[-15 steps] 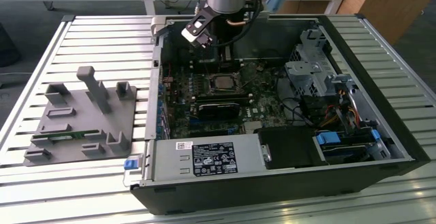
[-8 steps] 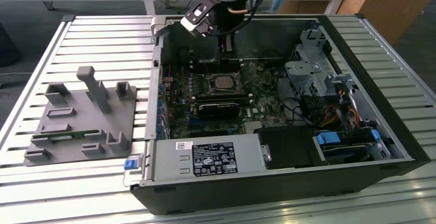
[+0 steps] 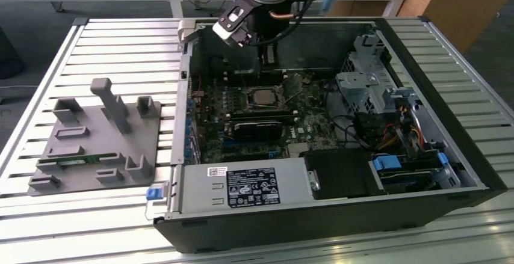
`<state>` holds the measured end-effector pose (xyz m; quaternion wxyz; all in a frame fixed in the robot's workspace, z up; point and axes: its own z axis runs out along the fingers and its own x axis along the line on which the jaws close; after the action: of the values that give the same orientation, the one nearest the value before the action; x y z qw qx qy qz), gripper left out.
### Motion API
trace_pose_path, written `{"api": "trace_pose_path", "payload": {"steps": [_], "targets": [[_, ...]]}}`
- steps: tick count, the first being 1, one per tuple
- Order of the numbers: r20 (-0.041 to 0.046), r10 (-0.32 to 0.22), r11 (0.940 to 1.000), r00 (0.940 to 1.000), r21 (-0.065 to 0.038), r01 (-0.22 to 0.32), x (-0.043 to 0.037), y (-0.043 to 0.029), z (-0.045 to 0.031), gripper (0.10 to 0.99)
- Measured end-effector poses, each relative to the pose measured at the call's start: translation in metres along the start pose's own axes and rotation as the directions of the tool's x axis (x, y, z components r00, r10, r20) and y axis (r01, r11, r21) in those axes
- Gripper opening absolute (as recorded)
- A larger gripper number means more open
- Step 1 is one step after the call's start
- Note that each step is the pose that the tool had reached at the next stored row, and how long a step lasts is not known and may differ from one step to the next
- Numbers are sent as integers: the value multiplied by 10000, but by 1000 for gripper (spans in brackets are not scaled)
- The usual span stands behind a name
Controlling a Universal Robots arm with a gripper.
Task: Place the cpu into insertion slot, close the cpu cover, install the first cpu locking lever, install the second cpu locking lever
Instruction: 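Close the cpu cover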
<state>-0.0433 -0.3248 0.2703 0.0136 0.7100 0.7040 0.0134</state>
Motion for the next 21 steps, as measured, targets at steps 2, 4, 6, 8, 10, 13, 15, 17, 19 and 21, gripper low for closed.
{"api": "trace_pose_path", "payload": {"steps": [2, 4, 6, 8, 10, 13, 15, 17, 19, 21], "targets": [[-51, 0, 10000, 10000, 1, 0, -8, 7, 0, 106], [-258, 4, 10000, 9997, 3, -3, -10, 21, 1, 106], [-416, 6, 10000, 9991, 3, -6, -10, 36, 4, 106], [-417, 4, 10000, 9991, 5, -4, -9, 66, 8, 106], [-411, -2, 10000, 9992, 4, 2, -9, 96, 17, 106], [-407, -30, 10000, 9992, 5, 30, -7, 165, 35, 106], [-409, -85, 10000, 9991, 5, 86, -6, 213, 49, 106], [-411, -110, 9999, 9991, 5, 111, -6, 249, 60, 106], [-411, -123, 9999, 9991, 5, 123, -6, 258, 66, 106], [-416, -286, 9996, 9987, 3, 286, -7, 260, 71, 106]]}}
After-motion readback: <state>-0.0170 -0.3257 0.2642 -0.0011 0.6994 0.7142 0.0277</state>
